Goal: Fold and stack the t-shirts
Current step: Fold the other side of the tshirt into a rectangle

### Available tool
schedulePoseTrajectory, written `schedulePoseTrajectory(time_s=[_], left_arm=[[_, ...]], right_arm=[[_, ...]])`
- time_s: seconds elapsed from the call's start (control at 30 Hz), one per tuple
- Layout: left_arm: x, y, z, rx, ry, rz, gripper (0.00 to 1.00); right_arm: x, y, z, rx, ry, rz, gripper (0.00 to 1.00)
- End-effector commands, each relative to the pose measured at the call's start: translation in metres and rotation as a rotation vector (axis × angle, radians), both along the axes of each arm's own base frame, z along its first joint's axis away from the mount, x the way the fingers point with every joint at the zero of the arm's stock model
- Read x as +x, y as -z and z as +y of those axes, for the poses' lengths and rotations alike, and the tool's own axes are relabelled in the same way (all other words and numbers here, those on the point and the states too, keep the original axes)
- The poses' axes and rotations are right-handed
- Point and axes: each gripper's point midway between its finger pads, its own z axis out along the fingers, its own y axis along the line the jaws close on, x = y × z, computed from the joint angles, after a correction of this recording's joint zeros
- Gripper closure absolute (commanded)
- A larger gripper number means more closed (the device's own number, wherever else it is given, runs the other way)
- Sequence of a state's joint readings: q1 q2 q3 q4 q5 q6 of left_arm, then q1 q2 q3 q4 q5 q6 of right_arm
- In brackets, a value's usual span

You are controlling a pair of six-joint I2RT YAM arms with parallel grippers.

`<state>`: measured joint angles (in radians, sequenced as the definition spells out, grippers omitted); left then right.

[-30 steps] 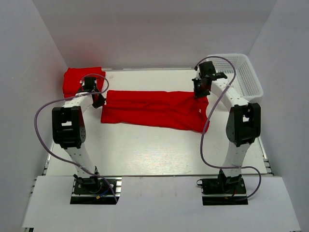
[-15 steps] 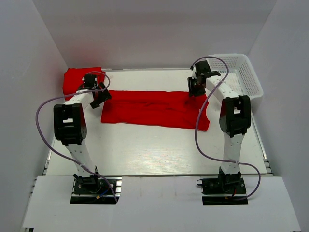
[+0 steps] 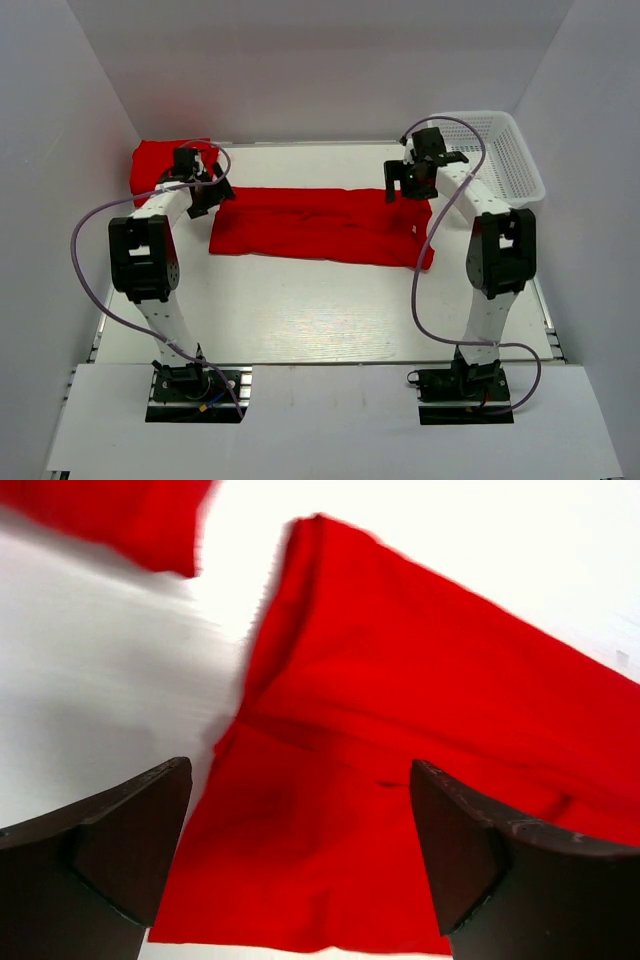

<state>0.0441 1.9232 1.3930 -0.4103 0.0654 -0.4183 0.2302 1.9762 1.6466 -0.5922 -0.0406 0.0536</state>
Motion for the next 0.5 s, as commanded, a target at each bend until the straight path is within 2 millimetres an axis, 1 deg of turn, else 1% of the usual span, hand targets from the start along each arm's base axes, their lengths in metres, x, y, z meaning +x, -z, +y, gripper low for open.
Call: schedulePoseTrajectory(time_s=[0.0,0.03,0.07,0.1,0.13,0.17,0.2,0.23,0.27,0.3,0.33,0.37,0.4,0.43,0.47], left_arm=[[0.013,-0.063,-0.021,-0.034,0.13,-0.155,0.0],[0.014,-0.064,-0.023,-0.041,0.138,-0.164,0.0],[0.015,-0.068,-0.029,-0.04,0.163,-0.175,0.0],[0.015,-0.068,-0.03,-0.039,0.18,-0.177,0.0],[0.014,-0.069,-0.038,-0.051,0.202,-0.178,0.0],[0.013,-0.069,-0.04,-0.054,0.221,-0.181,0.0],[0.012,-0.07,-0.05,-0.062,0.273,-0.186,0.0],[0.01,-0.066,-0.054,-0.06,0.29,-0.168,0.0],[0.008,-0.064,-0.055,-0.062,0.289,-0.154,0.0],[0.003,-0.054,-0.063,-0.075,0.31,-0.129,0.0],[-0.005,-0.046,-0.07,-0.08,0.323,-0.099,0.0],[-0.017,-0.029,-0.071,-0.094,0.328,-0.056,0.0],[-0.026,-0.019,-0.077,-0.105,0.332,-0.024,0.0],[-0.03,-0.015,-0.081,-0.105,0.341,-0.027,0.0],[-0.038,-0.012,-0.081,-0.112,0.333,-0.013,0.0]], right_arm=[[-0.017,-0.036,0.011,0.083,-0.022,-0.065,0.1],[-0.027,-0.03,0.016,0.117,-0.043,-0.037,0.1],[-0.032,-0.028,0.018,0.129,-0.044,-0.028,0.1],[-0.047,-0.018,0.018,0.141,-0.04,0.011,0.1],[-0.051,-0.023,0.02,0.165,-0.037,0.008,0.1],[-0.057,-0.022,0.024,0.173,-0.044,0.012,0.1],[-0.072,-0.01,0.021,0.184,-0.027,0.054,0.1],[-0.073,-0.015,0.022,0.202,-0.022,0.034,0.1],[-0.079,-0.017,0.024,0.215,-0.027,0.034,0.1],[-0.091,-0.001,0.021,0.213,-0.008,0.08,0.1],[-0.092,0.002,0.019,0.21,0.003,0.079,0.1],[-0.098,0.009,0.019,0.209,0.004,0.098,0.1],[-0.097,0.011,0.019,0.211,0.006,0.094,0.1],[-0.1,0.019,0.017,0.209,0.024,0.123,0.1],[-0.1,0.023,0.019,0.213,0.025,0.127,0.1]])
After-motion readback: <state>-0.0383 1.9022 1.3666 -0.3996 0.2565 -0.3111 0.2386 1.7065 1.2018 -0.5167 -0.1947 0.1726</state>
